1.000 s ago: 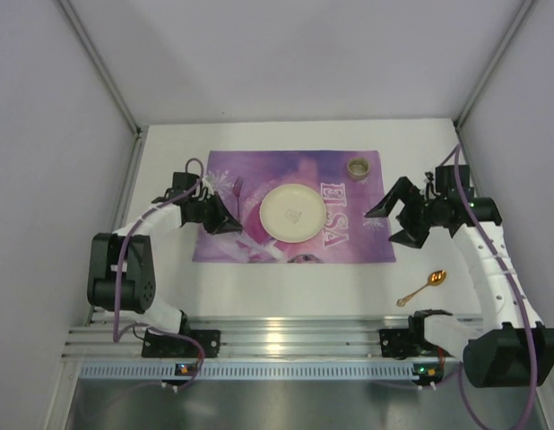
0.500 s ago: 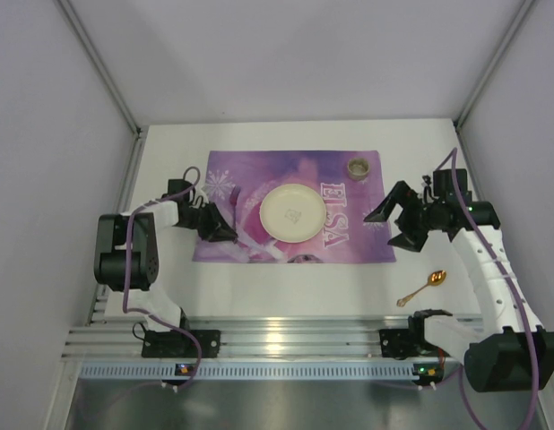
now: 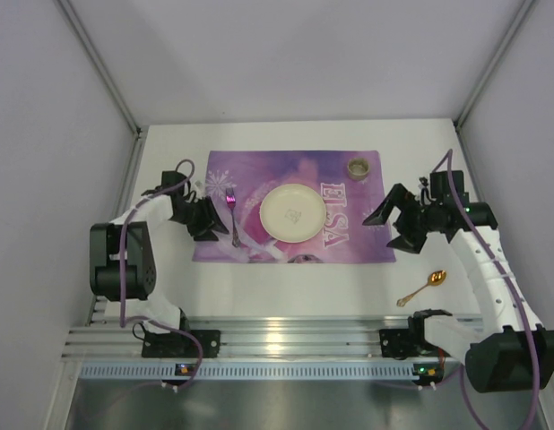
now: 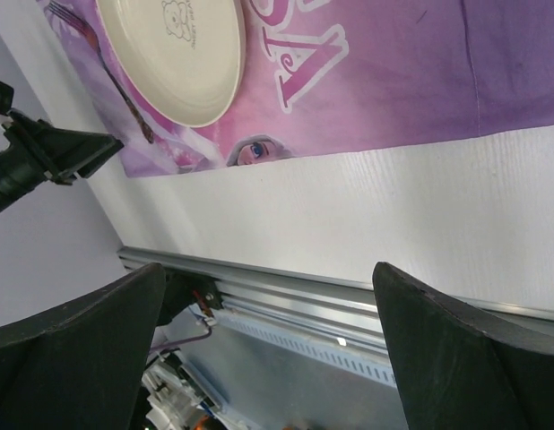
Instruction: Set the dinner table for one person
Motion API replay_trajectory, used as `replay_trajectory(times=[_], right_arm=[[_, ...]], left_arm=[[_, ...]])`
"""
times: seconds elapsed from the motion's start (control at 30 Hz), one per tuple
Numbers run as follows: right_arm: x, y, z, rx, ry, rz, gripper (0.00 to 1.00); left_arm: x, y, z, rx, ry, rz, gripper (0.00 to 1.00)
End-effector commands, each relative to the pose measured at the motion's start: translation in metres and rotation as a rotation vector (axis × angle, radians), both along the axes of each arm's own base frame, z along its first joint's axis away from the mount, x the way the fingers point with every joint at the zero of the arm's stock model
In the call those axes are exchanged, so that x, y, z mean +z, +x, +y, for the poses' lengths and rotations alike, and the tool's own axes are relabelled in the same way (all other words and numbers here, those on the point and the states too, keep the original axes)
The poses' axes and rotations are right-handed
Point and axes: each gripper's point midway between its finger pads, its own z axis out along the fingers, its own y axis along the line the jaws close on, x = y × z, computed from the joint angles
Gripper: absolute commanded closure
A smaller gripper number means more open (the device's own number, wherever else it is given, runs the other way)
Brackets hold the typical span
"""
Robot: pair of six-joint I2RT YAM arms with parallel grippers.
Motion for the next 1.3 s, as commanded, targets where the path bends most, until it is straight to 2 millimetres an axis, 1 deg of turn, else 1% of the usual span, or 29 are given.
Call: replay_trajectory(times=[0.0,0.07,0.13,0.17,0.2,0.27,0.3,0.33,0.37,0.4,0.43,0.5,0.57,0.6,0.67,0.7,0.8,0.93,1.03,1.1,1.13,1.17,1.23,1.27], right_arm=[[0.005,0.005,0.0,0.022,-0.024,-0.049,0.0],[0.004,0.007,-0.003,0.028,-0.045,-0.042,0.0],[-0.001,0.006,-0.011,0.014,-0.101,-0.019,0.0],[-0.006,0.006,-0.016,0.012,-0.133,-0.001,0.0],[-0.012,0.004,-0.027,-0.012,-0.19,0.022,0.0],[-0.02,0.002,-0.04,-0.039,-0.252,0.055,0.0],[-0.029,0.0,-0.051,-0.063,-0.299,0.082,0.0],[-0.032,-0.001,-0.057,-0.081,-0.315,0.095,0.0],[-0.037,-0.002,-0.071,-0.135,-0.327,0.117,0.0],[-0.045,-0.007,-0.08,-0.161,-0.35,0.152,0.0],[-0.049,-0.009,-0.085,-0.178,-0.366,0.17,0.0],[-0.062,-0.018,-0.1,-0.241,-0.404,0.231,0.0],[-0.07,-0.026,-0.112,-0.299,-0.425,0.279,0.0],[-0.079,-0.033,-0.118,-0.321,-0.447,0.315,0.0],[-0.087,-0.039,-0.127,-0.381,-0.452,0.358,0.0],[-0.095,-0.045,-0.129,-0.397,-0.447,0.388,0.0],[-0.106,-0.053,-0.133,-0.47,-0.422,0.439,0.0],[-0.113,-0.058,-0.141,-0.556,-0.439,0.455,0.02],[-0.115,-0.06,-0.143,-0.606,-0.445,0.455,0.04],[-0.121,-0.062,-0.145,-0.623,-0.453,0.46,0.11],[-0.125,-0.063,-0.145,-0.632,-0.456,0.469,0.17],[-0.128,-0.061,-0.146,-0.64,-0.455,0.464,0.2],[-0.138,-0.068,-0.147,-0.658,-0.468,0.498,0.23],[-0.142,-0.066,-0.148,-0.665,-0.467,0.496,0.27]], left_arm=[[0.027,0.01,0.016,0.008,0.095,-0.065,0.5],[0.041,0.016,0.022,0.018,0.128,-0.098,0.5],[0.05,0.017,0.027,0.026,0.159,-0.117,0.51],[0.061,0.018,0.028,0.032,0.165,-0.149,0.51],[0.065,0.017,0.028,0.032,0.169,-0.162,0.51],[0.073,0.014,0.027,0.036,0.17,-0.186,0.51],[0.08,0.012,0.028,0.045,0.177,-0.206,0.51],[0.084,0.01,0.026,0.045,0.176,-0.217,0.52],[0.086,0.008,0.024,0.046,0.172,-0.224,0.52],[0.091,0.004,0.02,0.044,0.166,-0.243,0.52],[0.093,0.002,0.017,0.036,0.17,-0.249,0.53],[0.097,-0.006,-0.003,-0.014,0.165,-0.268,0.53],[0.1,-0.009,-0.014,-0.036,0.162,-0.285,0.54],[0.1,-0.015,-0.029,-0.073,0.153,-0.284,0.54],[0.101,-0.019,-0.041,-0.1,0.158,-0.297,0.55],[0.1,-0.024,-0.054,-0.13,0.15,-0.3,0.55],[0.102,-0.028,-0.07,-0.156,0.119,-0.319,0.56],[0.105,-0.026,-0.081,-0.179,0.076,-0.332,0.57],[0.105,-0.024,-0.083,-0.196,0.068,-0.336,0.57],[0.103,-0.025,-0.086,-0.216,0.059,-0.331,0.58],[0.104,-0.025,-0.086,-0.221,0.056,-0.333,0.58],[0.104,-0.025,-0.087,-0.232,0.052,-0.339,0.58],[0.104,-0.026,-0.089,-0.246,0.042,-0.34,0.59],[0.104,-0.027,-0.089,-0.256,0.041,-0.342,0.59]])
